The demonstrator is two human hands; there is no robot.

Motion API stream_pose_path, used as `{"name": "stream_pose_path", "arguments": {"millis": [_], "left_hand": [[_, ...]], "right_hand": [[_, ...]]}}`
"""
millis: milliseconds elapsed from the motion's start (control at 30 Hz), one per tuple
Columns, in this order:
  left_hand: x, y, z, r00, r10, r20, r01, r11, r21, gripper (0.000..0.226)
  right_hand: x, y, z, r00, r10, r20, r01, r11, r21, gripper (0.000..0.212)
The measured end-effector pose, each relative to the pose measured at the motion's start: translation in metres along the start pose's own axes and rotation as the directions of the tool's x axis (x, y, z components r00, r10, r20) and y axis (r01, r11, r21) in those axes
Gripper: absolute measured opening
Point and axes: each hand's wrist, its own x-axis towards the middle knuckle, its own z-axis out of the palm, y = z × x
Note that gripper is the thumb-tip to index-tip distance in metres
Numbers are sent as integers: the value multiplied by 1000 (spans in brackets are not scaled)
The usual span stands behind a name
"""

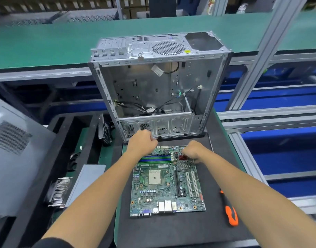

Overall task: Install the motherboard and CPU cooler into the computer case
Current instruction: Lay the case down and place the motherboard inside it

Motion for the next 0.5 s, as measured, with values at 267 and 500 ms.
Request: {"name": "stream_pose_path", "arguments": {"millis": [267,500], "left_hand": [[-14,-41,23,856,-440,273,448,893,34,65],[-11,-32,23,769,-434,469,495,869,-7,75]], "right_hand": [[2,-1,5,996,91,-19,-92,994,-51,50],[5,8,6,992,127,24,-129,964,233,50]]}}
